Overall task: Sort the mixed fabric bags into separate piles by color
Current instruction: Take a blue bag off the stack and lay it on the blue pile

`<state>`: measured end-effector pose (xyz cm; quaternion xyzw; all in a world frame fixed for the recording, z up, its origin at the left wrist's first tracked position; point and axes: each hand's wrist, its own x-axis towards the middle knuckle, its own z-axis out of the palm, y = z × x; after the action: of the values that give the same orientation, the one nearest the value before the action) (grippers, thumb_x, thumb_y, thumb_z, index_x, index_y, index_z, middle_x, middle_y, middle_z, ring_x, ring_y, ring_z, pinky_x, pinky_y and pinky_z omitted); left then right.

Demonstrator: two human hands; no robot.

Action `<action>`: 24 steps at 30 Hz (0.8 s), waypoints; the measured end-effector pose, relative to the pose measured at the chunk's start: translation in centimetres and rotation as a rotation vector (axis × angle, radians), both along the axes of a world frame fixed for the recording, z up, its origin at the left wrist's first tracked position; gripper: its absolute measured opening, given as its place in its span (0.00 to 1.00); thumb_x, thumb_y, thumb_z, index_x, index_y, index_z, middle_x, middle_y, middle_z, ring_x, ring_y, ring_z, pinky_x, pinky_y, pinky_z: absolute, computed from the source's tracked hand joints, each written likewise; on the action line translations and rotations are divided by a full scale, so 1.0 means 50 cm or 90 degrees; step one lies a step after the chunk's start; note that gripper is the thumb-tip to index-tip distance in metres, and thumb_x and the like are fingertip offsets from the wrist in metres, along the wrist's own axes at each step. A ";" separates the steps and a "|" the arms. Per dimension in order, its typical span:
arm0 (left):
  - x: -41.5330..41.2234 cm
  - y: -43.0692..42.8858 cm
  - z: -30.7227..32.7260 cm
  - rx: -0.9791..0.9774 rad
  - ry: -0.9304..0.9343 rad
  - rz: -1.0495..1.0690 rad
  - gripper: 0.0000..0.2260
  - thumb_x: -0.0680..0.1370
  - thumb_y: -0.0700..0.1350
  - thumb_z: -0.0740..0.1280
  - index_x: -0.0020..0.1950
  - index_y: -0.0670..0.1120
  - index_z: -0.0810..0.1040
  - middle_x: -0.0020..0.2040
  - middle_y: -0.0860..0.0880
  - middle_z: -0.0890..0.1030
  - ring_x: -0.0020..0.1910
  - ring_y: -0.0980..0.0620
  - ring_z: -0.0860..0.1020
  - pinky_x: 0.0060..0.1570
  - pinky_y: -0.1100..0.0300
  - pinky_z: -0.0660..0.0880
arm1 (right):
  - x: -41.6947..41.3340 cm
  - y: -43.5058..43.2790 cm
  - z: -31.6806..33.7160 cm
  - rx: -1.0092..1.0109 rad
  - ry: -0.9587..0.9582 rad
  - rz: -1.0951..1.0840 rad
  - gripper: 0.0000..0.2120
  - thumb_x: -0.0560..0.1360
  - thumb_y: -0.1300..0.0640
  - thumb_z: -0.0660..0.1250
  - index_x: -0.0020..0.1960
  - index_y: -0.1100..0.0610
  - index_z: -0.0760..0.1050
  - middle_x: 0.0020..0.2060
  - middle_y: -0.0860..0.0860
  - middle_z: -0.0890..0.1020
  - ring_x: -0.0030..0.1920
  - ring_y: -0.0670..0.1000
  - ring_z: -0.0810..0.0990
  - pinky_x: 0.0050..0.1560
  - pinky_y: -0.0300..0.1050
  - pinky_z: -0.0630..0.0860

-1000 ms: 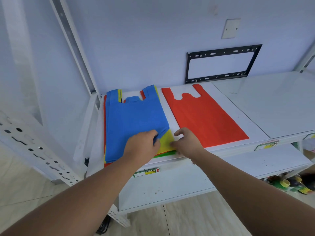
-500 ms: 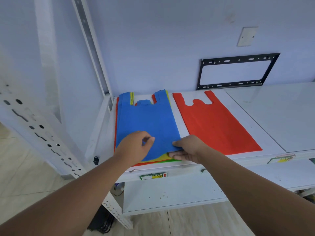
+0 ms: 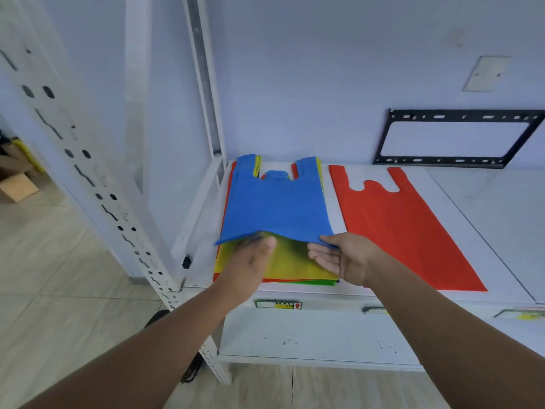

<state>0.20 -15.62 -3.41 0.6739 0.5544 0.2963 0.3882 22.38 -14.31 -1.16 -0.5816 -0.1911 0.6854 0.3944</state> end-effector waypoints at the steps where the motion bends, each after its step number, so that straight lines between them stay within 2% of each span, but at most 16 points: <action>1: -0.003 0.010 0.008 -0.069 -0.098 0.079 0.17 0.83 0.62 0.52 0.63 0.55 0.73 0.60 0.50 0.75 0.61 0.52 0.73 0.58 0.58 0.68 | 0.008 -0.004 -0.003 0.000 -0.032 0.026 0.08 0.81 0.60 0.64 0.57 0.63 0.77 0.41 0.57 0.88 0.36 0.52 0.88 0.32 0.41 0.83; 3: -0.017 0.036 0.023 -0.221 -0.319 0.205 0.22 0.81 0.65 0.54 0.66 0.53 0.72 0.60 0.50 0.79 0.61 0.49 0.78 0.60 0.56 0.71 | 0.023 -0.013 -0.008 -0.004 -0.095 0.077 0.09 0.81 0.59 0.63 0.57 0.62 0.78 0.43 0.58 0.88 0.39 0.52 0.88 0.36 0.42 0.83; 4: -0.028 0.050 0.028 -0.296 -0.428 0.248 0.25 0.80 0.65 0.57 0.67 0.49 0.73 0.59 0.46 0.82 0.59 0.46 0.81 0.59 0.54 0.74 | 0.031 -0.016 -0.011 -0.008 -0.119 0.101 0.10 0.81 0.59 0.63 0.57 0.62 0.78 0.44 0.58 0.88 0.41 0.52 0.88 0.38 0.42 0.83; 6: -0.049 0.067 0.039 -0.411 -0.579 0.292 0.24 0.80 0.61 0.62 0.66 0.45 0.74 0.56 0.38 0.84 0.54 0.41 0.84 0.51 0.50 0.81 | 0.042 -0.019 -0.016 -0.024 -0.150 0.140 0.12 0.81 0.57 0.62 0.58 0.63 0.78 0.45 0.57 0.88 0.41 0.52 0.87 0.38 0.42 0.82; 7: -0.056 0.071 0.043 -0.447 -0.584 0.295 0.21 0.81 0.57 0.64 0.66 0.44 0.74 0.55 0.36 0.84 0.52 0.39 0.84 0.48 0.48 0.82 | 0.047 -0.020 -0.018 -0.034 -0.157 0.153 0.12 0.81 0.57 0.62 0.58 0.63 0.78 0.46 0.58 0.88 0.41 0.52 0.87 0.38 0.42 0.82; 10: -0.063 0.078 0.042 -0.504 -0.499 0.269 0.17 0.81 0.50 0.65 0.66 0.41 0.74 0.52 0.33 0.85 0.49 0.37 0.86 0.44 0.49 0.84 | 0.053 -0.019 -0.024 -0.057 -0.168 0.184 0.13 0.82 0.56 0.60 0.60 0.62 0.75 0.45 0.58 0.87 0.44 0.53 0.87 0.40 0.43 0.83; 13: -0.076 0.080 0.039 -0.544 -0.469 0.258 0.20 0.80 0.54 0.64 0.63 0.39 0.76 0.52 0.36 0.86 0.52 0.39 0.85 0.46 0.49 0.82 | 0.055 -0.012 -0.023 -0.063 -0.188 0.217 0.14 0.81 0.54 0.59 0.61 0.62 0.74 0.44 0.58 0.86 0.46 0.55 0.87 0.41 0.45 0.82; 16: -0.090 0.081 0.034 -0.545 -0.460 0.269 0.18 0.80 0.53 0.66 0.61 0.41 0.78 0.50 0.41 0.86 0.45 0.44 0.86 0.39 0.53 0.83 | 0.054 0.005 -0.019 -0.039 -0.231 0.209 0.15 0.81 0.53 0.62 0.59 0.63 0.75 0.45 0.61 0.87 0.43 0.56 0.87 0.40 0.46 0.84; 19: -0.092 0.086 0.026 -0.476 -0.300 0.285 0.14 0.80 0.42 0.67 0.65 0.40 0.75 0.57 0.40 0.83 0.47 0.45 0.84 0.31 0.56 0.81 | 0.050 0.028 -0.020 -0.003 -0.291 0.171 0.13 0.80 0.55 0.64 0.59 0.63 0.75 0.46 0.60 0.86 0.40 0.56 0.86 0.38 0.47 0.83; 21: -0.095 0.091 0.024 -0.467 -0.227 0.272 0.13 0.80 0.39 0.66 0.65 0.39 0.75 0.57 0.40 0.82 0.47 0.45 0.83 0.30 0.56 0.81 | 0.051 0.040 -0.023 0.006 -0.322 0.171 0.12 0.79 0.57 0.66 0.59 0.64 0.75 0.47 0.59 0.85 0.41 0.56 0.85 0.36 0.47 0.82; 24: -0.100 0.094 0.034 -0.510 -0.238 0.223 0.14 0.77 0.40 0.64 0.62 0.43 0.77 0.54 0.43 0.83 0.46 0.46 0.83 0.32 0.57 0.81 | 0.057 0.045 -0.022 -0.031 -0.315 0.257 0.12 0.77 0.58 0.65 0.57 0.63 0.77 0.40 0.56 0.86 0.38 0.54 0.84 0.41 0.47 0.81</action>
<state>-4.80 -10.92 -1.74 0.3028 0.6508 0.2364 0.6549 25.23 -12.07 -2.27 -0.6902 -0.3763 0.5918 0.1784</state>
